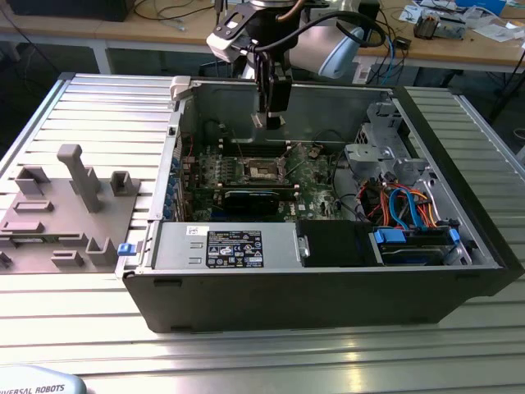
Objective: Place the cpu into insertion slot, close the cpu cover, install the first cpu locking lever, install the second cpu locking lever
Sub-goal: 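Place the cpu into insertion slot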
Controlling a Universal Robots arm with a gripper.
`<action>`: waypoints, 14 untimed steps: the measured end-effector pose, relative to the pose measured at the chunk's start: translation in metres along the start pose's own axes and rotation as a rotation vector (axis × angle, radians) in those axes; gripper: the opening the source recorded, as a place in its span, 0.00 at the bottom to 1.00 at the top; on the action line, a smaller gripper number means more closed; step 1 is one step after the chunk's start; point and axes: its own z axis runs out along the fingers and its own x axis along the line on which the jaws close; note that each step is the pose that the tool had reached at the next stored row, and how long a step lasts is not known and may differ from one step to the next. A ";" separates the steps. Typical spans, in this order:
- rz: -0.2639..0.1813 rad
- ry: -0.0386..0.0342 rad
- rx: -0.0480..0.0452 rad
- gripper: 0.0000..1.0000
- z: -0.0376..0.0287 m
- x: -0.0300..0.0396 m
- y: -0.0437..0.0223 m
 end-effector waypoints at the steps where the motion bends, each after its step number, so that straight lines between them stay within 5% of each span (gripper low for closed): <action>1: 0.000 -0.0007 0.0002 0.54 0.0000 0.0000 0.0001; 14: -0.001 -0.0199 0.0028 0.54 0.0000 0.0000 0.0007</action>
